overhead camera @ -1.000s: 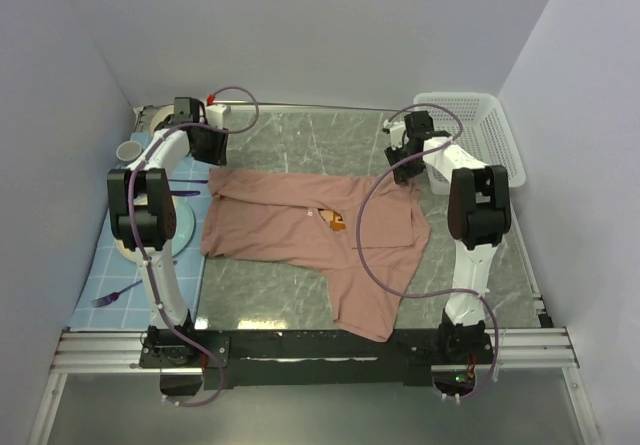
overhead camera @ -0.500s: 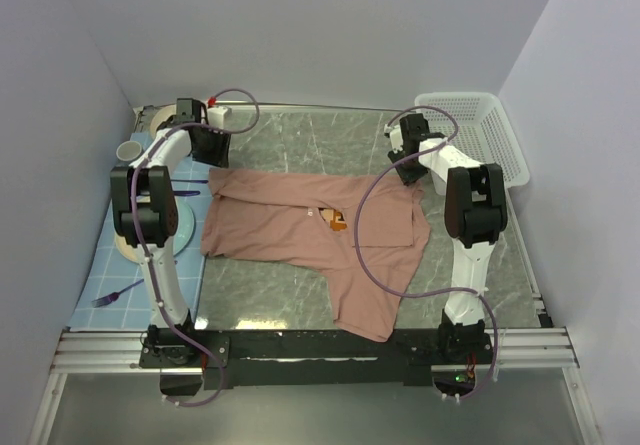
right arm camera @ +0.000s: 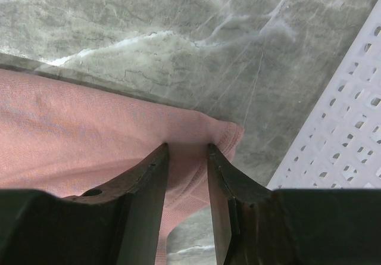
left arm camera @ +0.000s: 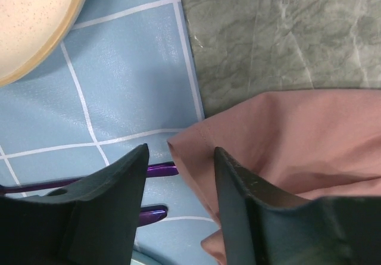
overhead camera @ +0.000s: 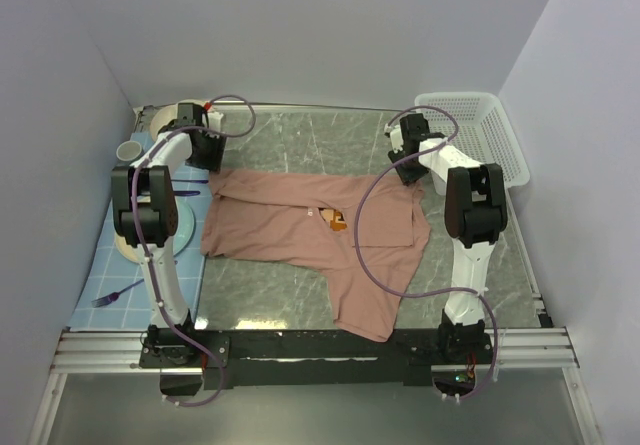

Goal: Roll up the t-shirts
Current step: Fold the T-shirt at the center of the board.

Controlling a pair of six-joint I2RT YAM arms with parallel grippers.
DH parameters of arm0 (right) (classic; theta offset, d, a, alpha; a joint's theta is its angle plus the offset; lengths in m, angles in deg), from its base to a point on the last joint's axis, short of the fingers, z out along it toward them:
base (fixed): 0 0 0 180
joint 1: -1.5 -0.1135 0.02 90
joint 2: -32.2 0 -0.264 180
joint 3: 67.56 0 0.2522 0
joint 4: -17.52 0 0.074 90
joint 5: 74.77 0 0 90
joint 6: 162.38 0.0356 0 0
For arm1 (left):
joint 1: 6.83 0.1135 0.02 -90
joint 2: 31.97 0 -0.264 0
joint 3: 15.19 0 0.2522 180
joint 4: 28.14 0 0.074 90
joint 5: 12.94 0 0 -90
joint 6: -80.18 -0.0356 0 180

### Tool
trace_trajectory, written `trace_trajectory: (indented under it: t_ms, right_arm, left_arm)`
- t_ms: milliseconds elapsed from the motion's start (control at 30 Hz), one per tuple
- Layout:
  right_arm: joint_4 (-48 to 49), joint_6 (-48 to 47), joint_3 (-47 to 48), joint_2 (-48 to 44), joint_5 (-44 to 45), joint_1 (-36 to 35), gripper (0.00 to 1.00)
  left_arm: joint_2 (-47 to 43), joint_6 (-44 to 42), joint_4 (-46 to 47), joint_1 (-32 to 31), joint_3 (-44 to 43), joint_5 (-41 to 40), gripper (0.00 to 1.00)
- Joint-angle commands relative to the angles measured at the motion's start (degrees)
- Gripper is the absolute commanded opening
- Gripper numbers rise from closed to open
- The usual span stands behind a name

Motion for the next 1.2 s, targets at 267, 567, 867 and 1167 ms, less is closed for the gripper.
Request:
trace_trajectory:
  t_ms: [267, 567, 867, 1167]
  right_arm:
    - [-0.3, -0.1, 1.1, -1.8, 0.1, -0.1, 0.41]
    - [-0.2, 0.1, 2.1, -2.5, -0.6, -0.2, 0.41]
    - [1.2, -0.8, 3.6, -2.5, 0.6, -0.1, 0.42]
    - [2.5, -0.6, 6.3, 1.0, 2.0, -0.2, 0.46]
  left_arm:
    - [4.1, 1.9, -1.8, 0.0, -4.5, 5.7, 0.46]
    - [4.9, 0.8, -0.7, 0.1, -4.8, 4.8, 0.01]
    - [-2.1, -3.5, 0.1, 2.7, -2.3, 0.8, 0.01]
    - [-4.5, -7.0, -1.8, 3.9, -1.8, -0.9, 0.01]
